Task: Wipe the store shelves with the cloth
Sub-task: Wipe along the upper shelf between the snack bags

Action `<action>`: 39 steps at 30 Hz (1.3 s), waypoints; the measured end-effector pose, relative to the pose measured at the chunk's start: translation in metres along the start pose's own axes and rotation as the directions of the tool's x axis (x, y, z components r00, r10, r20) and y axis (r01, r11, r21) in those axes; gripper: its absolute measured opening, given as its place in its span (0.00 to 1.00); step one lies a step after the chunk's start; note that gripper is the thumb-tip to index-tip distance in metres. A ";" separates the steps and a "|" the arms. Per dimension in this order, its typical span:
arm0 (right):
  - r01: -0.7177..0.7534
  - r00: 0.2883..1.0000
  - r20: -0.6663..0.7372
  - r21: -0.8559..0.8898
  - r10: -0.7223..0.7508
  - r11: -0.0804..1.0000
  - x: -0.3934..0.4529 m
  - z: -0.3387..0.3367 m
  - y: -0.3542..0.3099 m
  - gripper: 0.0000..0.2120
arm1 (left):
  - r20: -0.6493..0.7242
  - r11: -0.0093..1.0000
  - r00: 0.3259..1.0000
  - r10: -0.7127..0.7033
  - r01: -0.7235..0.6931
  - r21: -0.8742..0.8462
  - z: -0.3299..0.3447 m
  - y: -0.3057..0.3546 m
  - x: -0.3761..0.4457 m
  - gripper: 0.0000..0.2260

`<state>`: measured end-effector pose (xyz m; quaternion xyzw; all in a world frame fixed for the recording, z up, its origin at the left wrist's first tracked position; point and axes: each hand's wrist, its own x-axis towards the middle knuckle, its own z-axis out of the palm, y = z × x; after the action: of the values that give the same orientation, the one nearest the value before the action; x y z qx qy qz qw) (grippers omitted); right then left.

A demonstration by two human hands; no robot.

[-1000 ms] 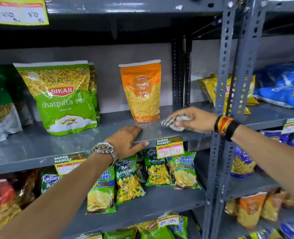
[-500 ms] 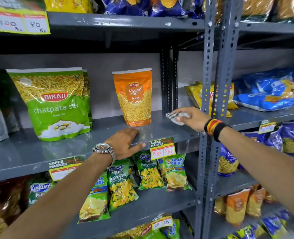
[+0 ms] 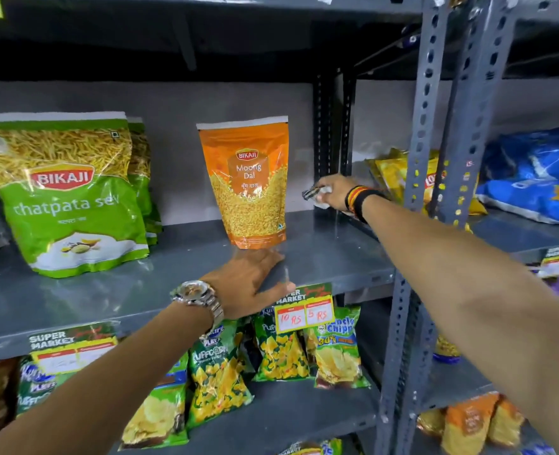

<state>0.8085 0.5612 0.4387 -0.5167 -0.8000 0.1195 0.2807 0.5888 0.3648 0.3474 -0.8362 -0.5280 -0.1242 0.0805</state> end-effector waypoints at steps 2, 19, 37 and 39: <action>-0.019 0.999 0.043 -0.052 0.021 0.998 0.021 0.010 0.005 0.15 | -0.020 1.000 1.000 0.015 -0.015 -0.003 0.000 0.001 -0.001 0.37; -0.030 0.955 0.286 -0.167 0.078 0.985 0.039 0.041 0.025 0.20 | -0.042 0.998 0.998 0.056 -0.055 0.026 -0.001 0.006 -0.003 0.33; 0.049 0.888 0.448 -0.318 0.104 0.947 -0.132 -0.022 -0.048 0.18 | 0.053 1.000 0.998 -0.023 0.023 0.006 -0.014 0.002 -0.022 0.43; 0.071 0.894 0.443 -0.300 0.073 0.951 -0.142 -0.037 -0.060 0.17 | 0.063 1.000 0.998 -0.022 0.021 0.014 -0.020 -0.005 -0.033 0.44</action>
<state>0.8281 0.4049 0.4515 -0.5128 -0.8515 0.1093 0.0044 0.5683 0.3326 0.3568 -0.8334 -0.5401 -0.0952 0.0682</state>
